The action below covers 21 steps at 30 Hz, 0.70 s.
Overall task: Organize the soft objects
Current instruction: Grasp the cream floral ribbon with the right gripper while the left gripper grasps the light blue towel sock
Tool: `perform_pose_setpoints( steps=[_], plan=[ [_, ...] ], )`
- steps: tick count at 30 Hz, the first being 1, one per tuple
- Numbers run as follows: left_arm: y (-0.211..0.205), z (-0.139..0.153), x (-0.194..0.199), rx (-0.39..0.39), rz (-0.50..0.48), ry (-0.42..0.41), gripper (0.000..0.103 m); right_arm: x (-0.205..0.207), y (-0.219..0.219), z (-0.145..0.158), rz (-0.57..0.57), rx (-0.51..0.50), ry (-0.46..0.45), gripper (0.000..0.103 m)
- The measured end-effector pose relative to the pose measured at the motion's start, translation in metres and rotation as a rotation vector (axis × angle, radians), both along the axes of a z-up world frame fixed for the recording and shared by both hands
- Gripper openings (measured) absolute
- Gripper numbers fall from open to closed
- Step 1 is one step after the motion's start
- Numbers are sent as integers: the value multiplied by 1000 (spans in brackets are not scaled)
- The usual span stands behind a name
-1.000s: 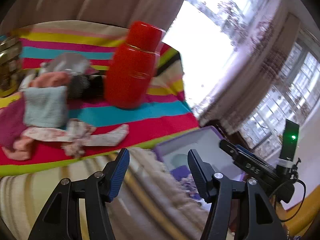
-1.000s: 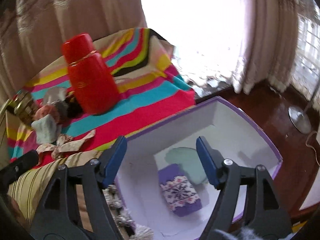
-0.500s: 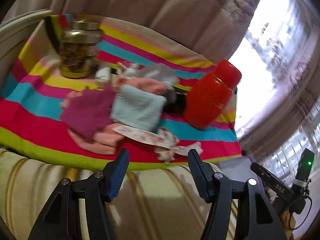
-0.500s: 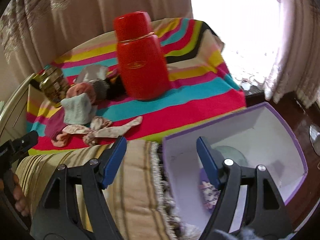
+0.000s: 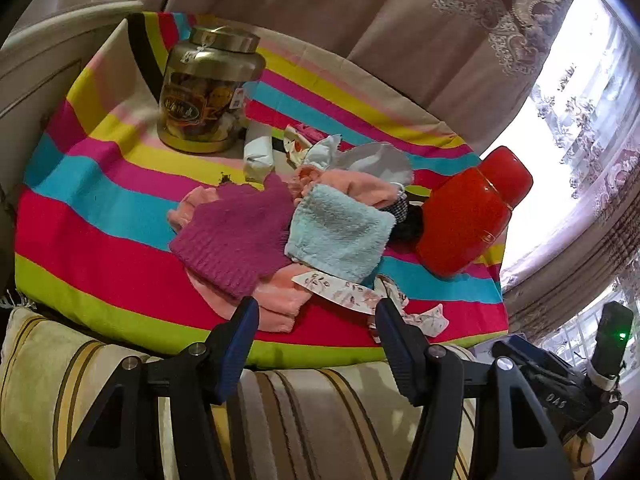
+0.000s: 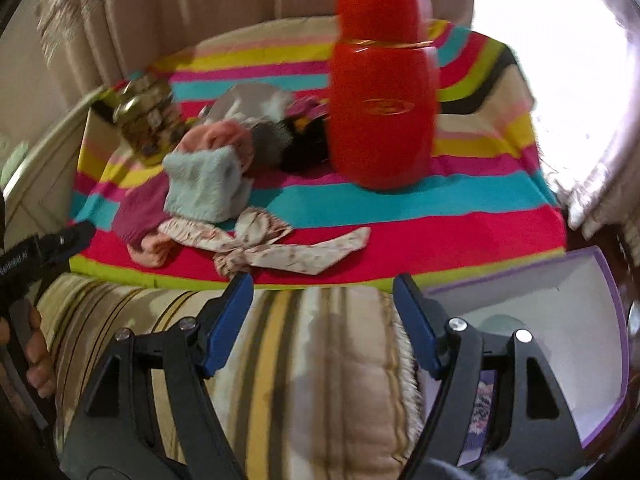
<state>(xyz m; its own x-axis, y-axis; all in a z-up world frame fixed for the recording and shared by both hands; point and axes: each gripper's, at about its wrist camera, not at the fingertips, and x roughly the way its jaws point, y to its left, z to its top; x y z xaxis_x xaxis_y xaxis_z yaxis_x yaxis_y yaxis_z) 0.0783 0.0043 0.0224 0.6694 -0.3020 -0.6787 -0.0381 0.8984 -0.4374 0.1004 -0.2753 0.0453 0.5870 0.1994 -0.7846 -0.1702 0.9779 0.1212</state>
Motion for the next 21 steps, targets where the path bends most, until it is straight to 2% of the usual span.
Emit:
perform_pose_setpoints(
  steps=[11,14,21],
  plan=[
    [11,-10,11,-20,2,28,61,53,81,-43,251,-113,136,75],
    [12,-11,16,-23,-6,33,61,64,92,-53,275,-142,170,75],
    [7,-10,30,-2,-39,33,61,86,97,-71,256,-135,255,74]
  ],
)
